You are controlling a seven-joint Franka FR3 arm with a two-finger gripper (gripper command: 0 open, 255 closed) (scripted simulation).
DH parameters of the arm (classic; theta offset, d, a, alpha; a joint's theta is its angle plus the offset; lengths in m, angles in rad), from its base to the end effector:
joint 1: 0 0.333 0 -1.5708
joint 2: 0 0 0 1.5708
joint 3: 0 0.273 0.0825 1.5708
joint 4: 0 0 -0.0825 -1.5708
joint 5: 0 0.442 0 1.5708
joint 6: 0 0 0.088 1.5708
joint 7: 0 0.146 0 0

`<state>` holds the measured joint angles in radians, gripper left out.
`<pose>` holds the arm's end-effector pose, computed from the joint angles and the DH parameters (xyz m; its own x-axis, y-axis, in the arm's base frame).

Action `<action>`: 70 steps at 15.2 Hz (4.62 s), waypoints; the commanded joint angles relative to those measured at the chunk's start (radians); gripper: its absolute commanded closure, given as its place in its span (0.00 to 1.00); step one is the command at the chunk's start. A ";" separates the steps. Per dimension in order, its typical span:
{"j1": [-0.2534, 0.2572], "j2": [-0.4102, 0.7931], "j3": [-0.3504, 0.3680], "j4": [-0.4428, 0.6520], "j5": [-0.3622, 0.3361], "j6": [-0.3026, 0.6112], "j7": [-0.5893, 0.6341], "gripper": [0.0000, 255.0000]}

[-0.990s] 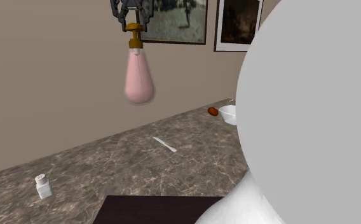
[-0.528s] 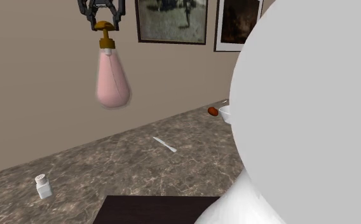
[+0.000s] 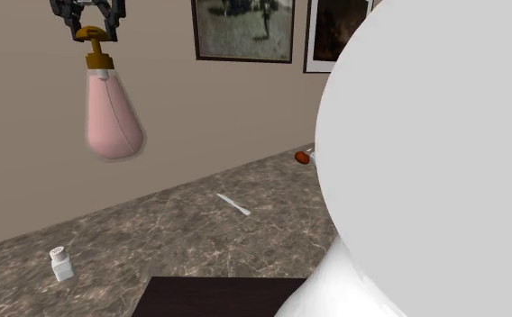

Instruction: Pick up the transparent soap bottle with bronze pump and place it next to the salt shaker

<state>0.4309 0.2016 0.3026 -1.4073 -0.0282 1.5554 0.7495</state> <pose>0.5016 0.4275 0.5045 0.9983 -0.0204 -0.0540 -0.0201 -0.9998 0.0072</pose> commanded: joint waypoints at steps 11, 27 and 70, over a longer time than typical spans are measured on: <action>0.066 0.047 0.035 -0.042 -0.018 0.089 0.103 1.00; 0.058 0.051 0.030 -0.253 -0.020 0.303 0.101 1.00; 0.090 0.309 -0.016 -0.485 -0.118 0.782 0.151 1.00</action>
<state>0.5186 0.5027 0.2878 -1.8921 -0.1431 2.3287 0.8983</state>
